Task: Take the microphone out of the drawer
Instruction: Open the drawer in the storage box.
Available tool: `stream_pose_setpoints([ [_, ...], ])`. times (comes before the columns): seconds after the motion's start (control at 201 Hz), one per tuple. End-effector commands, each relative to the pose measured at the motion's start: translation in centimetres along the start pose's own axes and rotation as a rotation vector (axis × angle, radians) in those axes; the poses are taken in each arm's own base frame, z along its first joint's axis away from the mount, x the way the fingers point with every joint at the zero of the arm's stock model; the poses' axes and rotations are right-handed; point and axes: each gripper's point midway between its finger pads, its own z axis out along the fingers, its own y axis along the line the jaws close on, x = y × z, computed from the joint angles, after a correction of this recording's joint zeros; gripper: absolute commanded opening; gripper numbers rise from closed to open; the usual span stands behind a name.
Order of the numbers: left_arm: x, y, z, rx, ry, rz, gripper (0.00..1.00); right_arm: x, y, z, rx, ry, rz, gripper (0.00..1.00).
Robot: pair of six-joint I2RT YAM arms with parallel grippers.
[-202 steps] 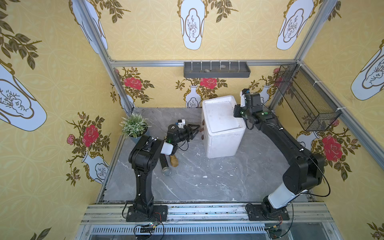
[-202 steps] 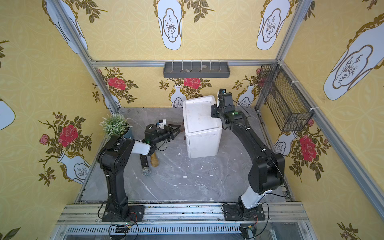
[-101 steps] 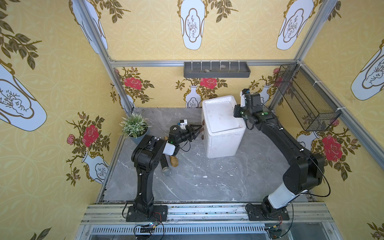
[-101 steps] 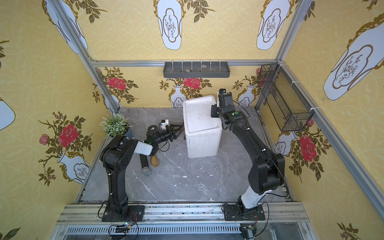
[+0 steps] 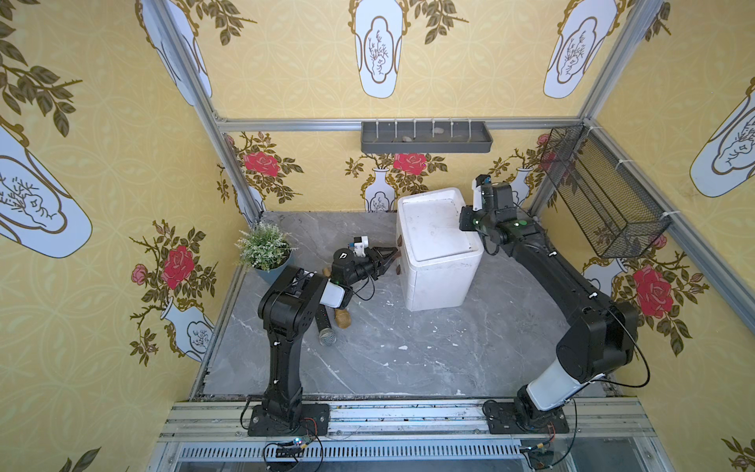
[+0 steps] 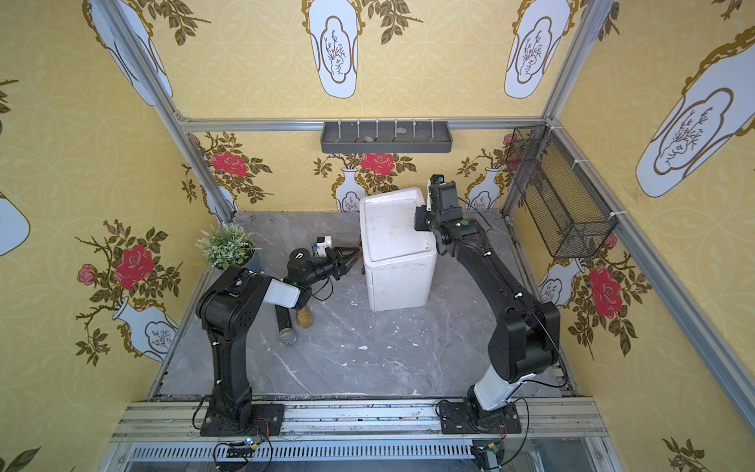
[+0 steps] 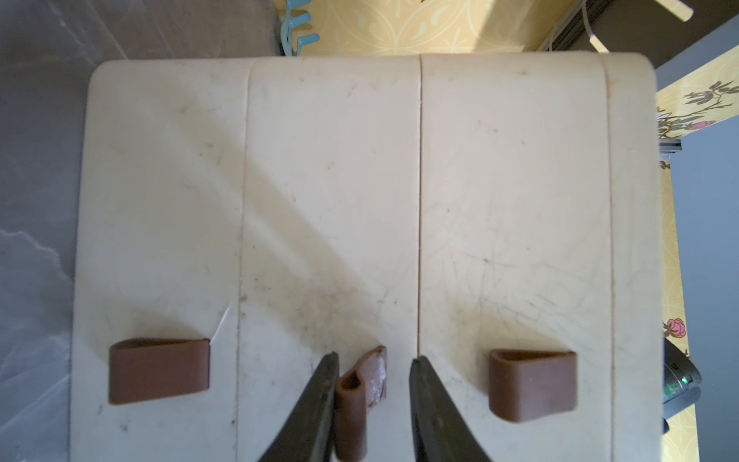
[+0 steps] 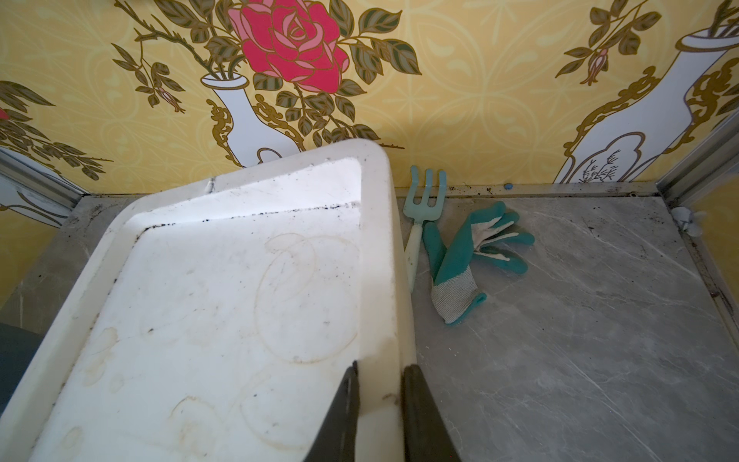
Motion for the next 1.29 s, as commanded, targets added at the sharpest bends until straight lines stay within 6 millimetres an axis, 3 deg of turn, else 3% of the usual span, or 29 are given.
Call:
stream_pose_setpoints([
  [0.0, 0.2, -0.6, 0.0, 0.031, 0.005, 0.026, 0.20, 4.9, 0.6, 0.6, -0.032, 0.186, 0.022, 0.01],
  [0.134, 0.1, -0.6, 0.1, 0.034, 0.006, 0.025, 0.00, 4.9, 0.5, 0.5, -0.030, 0.185, 0.021, 0.01],
  [0.558, -0.1, 0.4, -0.8, 0.008, -0.017, 0.017, 0.00, 4.9, 0.5, 0.5, -0.026, 0.185, 0.021, 0.01],
  [1.289, -2.1, 1.3, -7.1, -0.038, -0.104, 0.026, 0.00, 4.4, 0.3, 0.7, -0.009, 0.188, 0.021, 0.01],
])
